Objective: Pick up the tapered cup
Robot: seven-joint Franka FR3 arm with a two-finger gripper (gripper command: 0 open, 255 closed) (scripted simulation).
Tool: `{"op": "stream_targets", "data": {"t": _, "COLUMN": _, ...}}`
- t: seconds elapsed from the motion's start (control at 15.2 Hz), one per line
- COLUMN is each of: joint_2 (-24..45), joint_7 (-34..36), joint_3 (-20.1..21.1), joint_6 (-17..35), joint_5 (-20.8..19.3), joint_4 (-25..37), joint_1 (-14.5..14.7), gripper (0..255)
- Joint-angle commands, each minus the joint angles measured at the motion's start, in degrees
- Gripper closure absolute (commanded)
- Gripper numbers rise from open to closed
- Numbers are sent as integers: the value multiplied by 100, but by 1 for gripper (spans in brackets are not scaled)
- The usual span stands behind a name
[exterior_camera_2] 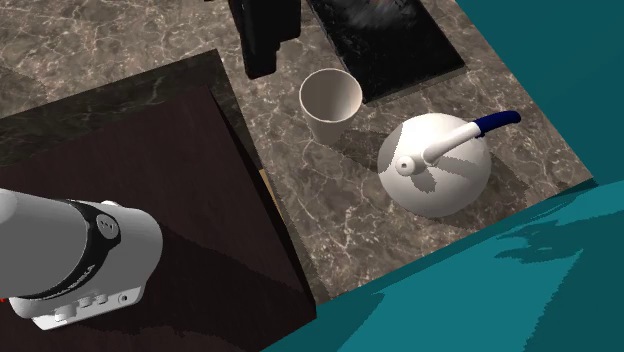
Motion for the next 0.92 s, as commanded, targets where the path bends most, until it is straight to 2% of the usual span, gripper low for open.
{"op": "stream_targets", "data": {"t": 0.0, "joint_2": 357, "joint_7": 176, "joint_3": 140, "joint_6": 477, "joint_5": 34, "joint_4": -79, "joint_1": 46, "gripper": 0}}
{"op": "stream_targets", "data": {"t": 0.46, "joint_2": 1726, "joint_7": 792, "joint_3": 569, "joint_6": 1952, "joint_5": -64, "joint_4": -112, "joint_1": 108, "gripper": 0}}
{"op": "stream_targets", "data": {"t": 0.86, "joint_2": 3132, "joint_7": 1497, "joint_3": 863, "joint_6": 3026, "joint_5": -500, "joint_4": 232, "joint_1": 97, "gripper": 0}}
